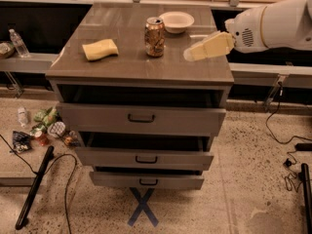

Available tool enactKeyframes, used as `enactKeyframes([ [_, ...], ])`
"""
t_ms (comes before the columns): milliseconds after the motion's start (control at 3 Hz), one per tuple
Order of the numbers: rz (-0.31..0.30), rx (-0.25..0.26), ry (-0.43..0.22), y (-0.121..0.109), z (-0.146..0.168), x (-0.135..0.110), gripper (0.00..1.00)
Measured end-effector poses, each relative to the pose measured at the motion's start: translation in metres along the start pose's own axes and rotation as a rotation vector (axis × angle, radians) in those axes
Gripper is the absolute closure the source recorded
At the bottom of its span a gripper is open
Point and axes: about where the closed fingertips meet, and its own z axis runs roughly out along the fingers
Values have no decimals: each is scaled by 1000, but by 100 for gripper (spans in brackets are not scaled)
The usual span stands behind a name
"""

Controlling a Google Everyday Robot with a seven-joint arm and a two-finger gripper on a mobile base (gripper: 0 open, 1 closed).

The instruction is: Knock orange can over

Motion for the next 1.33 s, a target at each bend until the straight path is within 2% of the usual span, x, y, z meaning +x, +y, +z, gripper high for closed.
enactKeyframes([
  [667,12,15,-9,-2,8,-1,0],
  [1333,44,79,-62,-30,94,0,0],
])
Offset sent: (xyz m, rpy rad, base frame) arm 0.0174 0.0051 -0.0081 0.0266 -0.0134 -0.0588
